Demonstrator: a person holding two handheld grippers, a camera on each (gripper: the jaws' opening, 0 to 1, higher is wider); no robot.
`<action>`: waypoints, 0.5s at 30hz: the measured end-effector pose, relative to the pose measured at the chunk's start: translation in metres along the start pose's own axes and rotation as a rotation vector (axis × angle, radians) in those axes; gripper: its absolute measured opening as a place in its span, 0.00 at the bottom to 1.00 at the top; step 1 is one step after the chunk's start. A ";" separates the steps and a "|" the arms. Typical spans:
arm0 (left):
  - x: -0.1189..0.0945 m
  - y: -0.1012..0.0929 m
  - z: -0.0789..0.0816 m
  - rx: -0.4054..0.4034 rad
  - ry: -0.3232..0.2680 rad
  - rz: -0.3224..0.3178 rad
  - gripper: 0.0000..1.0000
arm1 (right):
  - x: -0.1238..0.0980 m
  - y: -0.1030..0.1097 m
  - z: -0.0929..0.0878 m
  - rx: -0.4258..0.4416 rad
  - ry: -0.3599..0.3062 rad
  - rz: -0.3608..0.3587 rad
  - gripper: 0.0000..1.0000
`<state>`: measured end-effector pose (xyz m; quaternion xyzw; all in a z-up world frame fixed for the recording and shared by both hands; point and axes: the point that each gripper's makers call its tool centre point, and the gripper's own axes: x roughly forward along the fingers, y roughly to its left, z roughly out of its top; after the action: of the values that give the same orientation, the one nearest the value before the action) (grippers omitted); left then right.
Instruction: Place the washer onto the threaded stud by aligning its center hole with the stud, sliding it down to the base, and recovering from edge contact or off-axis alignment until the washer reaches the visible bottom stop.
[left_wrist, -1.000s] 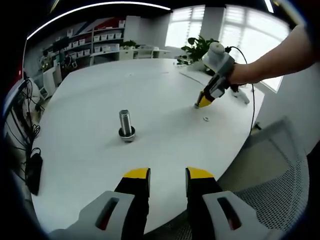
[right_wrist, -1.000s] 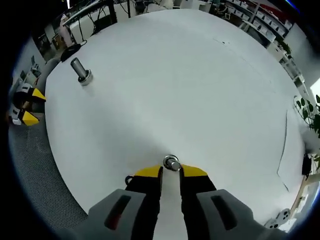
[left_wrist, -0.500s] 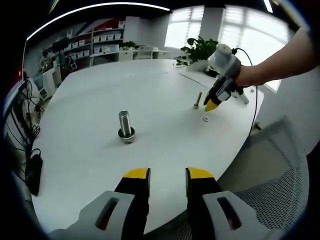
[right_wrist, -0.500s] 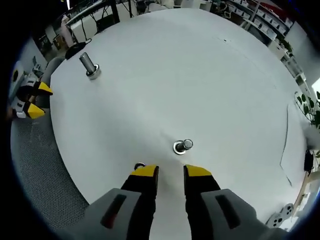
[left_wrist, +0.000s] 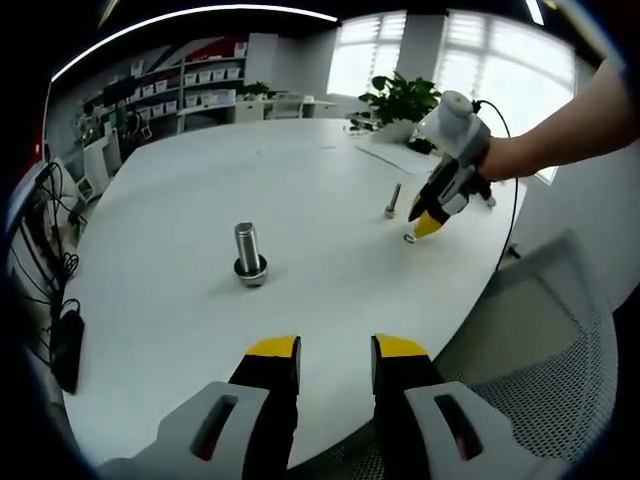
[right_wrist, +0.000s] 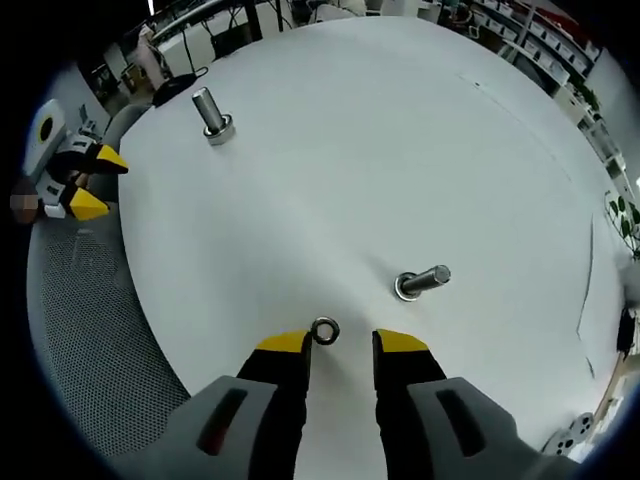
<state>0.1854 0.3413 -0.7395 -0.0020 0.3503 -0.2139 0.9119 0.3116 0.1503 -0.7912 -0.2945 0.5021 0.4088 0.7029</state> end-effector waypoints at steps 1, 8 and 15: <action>0.000 0.000 0.000 -0.002 -0.001 0.000 0.26 | 0.002 0.000 0.000 -0.008 0.004 0.002 0.27; -0.001 0.001 0.000 -0.004 -0.003 0.003 0.26 | 0.004 0.000 -0.002 -0.038 0.029 -0.019 0.25; -0.001 0.001 0.000 -0.002 -0.003 0.002 0.26 | 0.008 -0.002 -0.002 -0.041 0.049 -0.020 0.25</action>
<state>0.1853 0.3422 -0.7388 -0.0027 0.3493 -0.2129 0.9125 0.3139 0.1499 -0.7992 -0.3236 0.5076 0.4049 0.6883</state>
